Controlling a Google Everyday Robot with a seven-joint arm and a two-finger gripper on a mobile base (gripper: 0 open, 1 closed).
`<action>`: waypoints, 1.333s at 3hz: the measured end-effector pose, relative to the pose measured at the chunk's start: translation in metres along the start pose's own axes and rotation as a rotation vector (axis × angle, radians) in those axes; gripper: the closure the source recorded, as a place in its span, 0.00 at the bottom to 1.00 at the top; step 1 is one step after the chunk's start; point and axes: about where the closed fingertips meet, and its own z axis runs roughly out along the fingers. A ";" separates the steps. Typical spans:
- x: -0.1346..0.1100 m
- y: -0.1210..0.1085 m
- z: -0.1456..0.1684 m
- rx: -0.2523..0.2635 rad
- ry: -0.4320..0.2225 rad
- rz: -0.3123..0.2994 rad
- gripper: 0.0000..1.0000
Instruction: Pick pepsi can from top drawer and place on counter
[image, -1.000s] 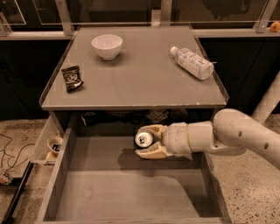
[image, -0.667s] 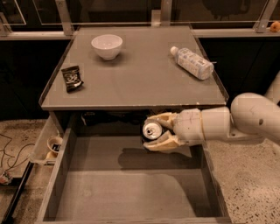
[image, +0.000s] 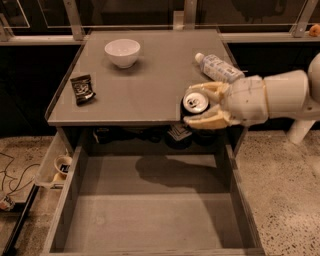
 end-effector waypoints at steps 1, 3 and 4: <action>-0.016 -0.039 -0.015 0.011 -0.052 -0.008 1.00; -0.026 -0.063 -0.003 -0.027 -0.072 -0.048 1.00; -0.025 -0.091 0.028 -0.133 -0.102 -0.069 1.00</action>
Offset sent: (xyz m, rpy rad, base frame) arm 0.0226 -0.0081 0.0224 0.0406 -0.0017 0.0127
